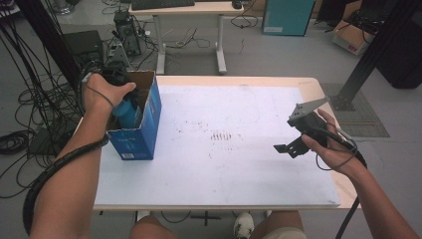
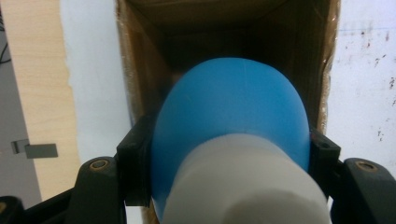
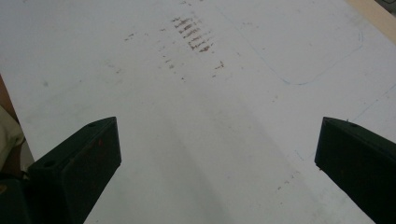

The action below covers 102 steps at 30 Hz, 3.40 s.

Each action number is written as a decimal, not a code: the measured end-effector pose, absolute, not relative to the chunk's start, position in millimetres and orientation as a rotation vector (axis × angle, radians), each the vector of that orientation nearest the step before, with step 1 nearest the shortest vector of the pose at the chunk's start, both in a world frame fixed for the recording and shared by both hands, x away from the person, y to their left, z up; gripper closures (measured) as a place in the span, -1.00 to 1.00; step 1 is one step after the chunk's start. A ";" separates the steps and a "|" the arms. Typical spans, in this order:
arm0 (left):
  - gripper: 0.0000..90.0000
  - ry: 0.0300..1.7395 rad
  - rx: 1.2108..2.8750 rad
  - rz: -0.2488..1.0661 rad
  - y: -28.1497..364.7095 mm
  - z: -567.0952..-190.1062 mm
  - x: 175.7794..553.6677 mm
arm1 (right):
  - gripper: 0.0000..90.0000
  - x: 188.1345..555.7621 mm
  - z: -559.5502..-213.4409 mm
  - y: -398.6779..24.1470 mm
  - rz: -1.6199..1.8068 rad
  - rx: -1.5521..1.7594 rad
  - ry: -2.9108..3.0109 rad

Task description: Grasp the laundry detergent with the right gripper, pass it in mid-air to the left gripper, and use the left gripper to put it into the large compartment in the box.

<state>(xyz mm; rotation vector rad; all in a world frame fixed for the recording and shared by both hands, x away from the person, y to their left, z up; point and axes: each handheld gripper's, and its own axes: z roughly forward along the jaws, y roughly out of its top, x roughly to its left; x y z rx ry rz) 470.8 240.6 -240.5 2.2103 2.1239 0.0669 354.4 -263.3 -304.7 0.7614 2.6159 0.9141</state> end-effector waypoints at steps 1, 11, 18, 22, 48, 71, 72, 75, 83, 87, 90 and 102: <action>-0.19 2.122 2.213 0.066 240.2 -243.0 471.1 | -0.99 354.5 -304.9 -263.4 0.913 0.762 2.616; -0.19 2.112 2.235 0.052 237.5 -258.3 473.9 | -0.99 355.1 -306.8 -264.0 0.906 0.775 2.619; -0.19 2.110 2.257 0.029 237.9 -269.1 475.9 | -0.99 356.0 -308.9 -264.7 0.901 0.771 2.618; -0.19 2.100 2.265 0.032 237.1 -271.1 476.6 | -0.99 356.6 -309.9 -264.6 0.892 0.770 2.622; -0.20 2.057 2.273 0.046 236.0 -273.9 476.5 | -0.99 359.3 -306.8 -261.6 0.863 0.765 2.635; -0.20 2.052 2.278 0.058 234.2 -274.1 475.8 | -0.99 363.0 -303.6 -265.2 0.862 0.746 2.632; -0.20 2.053 2.278 0.059 234.2 -274.1 475.8 | -0.99 362.4 -303.1 -265.2 0.858 0.758 2.633; -0.20 2.053 2.277 0.060 233.9 -274.2 475.8 | -0.99 362.9 -303.0 -266.8 0.866 0.748 2.628; -0.20 2.055 2.261 0.058 234.2 -274.7 475.4 | -0.99 363.9 -303.4 -266.3 0.867 0.743 2.630; -0.20 2.054 2.261 0.058 234.3 -274.6 475.2 | -0.99 364.0 -302.4 -265.3 0.865 0.739 2.630; -0.20 2.045 2.266 0.065 234.9 -274.7 474.9 | -0.99 364.0 -301.7 -264.9 0.870 0.741 2.625; -0.20 2.040 2.272 0.070 234.4 -274.8 474.5 | -0.99 359.1 -301.3 -265.8 0.860 0.792 2.622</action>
